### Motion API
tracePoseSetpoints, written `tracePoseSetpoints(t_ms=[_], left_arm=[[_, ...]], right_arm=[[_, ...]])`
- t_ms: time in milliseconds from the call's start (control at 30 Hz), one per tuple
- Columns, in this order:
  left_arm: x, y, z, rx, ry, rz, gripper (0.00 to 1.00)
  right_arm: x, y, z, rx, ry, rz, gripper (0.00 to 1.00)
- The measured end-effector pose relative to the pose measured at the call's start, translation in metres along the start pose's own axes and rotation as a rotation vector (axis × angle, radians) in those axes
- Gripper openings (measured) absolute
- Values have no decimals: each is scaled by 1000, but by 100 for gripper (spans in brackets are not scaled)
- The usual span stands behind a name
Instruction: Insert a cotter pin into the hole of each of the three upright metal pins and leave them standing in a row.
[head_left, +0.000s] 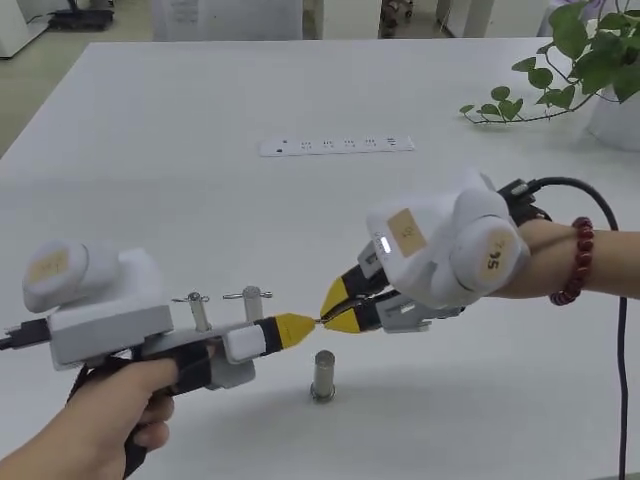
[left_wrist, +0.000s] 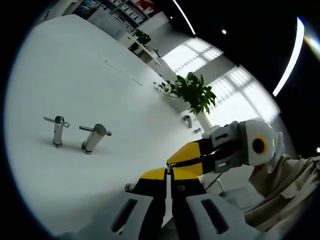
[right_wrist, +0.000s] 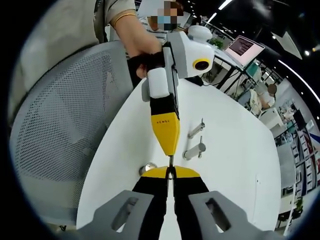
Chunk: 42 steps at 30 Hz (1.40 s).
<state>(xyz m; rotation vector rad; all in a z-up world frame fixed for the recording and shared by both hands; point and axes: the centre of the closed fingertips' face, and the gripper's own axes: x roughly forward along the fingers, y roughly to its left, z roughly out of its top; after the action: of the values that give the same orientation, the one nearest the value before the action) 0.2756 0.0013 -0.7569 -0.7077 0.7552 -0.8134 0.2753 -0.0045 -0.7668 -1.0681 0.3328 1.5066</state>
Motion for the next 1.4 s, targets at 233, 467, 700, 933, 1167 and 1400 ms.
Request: tracePoseSetpoints(t_ms=[233,467,700,933,1167,1400], left_arm=[[-1,-5,2,147,-4,-5,0],[-1,-4,0,295,16,4,0],[-3,-5,-3,514,37,1,0],[-3,-7,-6,629,47,-30,0],[-3,-12,-9,707,58,-67,0],[-3,-17,-13,753,73,-103,0]], right_arm=[[0,-2,0,72,-28,3,6],[-3,-2,-2,175,-52,25,7],[-6,2,-4,271,-82,78,8],[-7,8,-5,294,-92,117,10],[-8,14,-3,295,-105,147,10],[-8,21,0,286,-115,173,9]])
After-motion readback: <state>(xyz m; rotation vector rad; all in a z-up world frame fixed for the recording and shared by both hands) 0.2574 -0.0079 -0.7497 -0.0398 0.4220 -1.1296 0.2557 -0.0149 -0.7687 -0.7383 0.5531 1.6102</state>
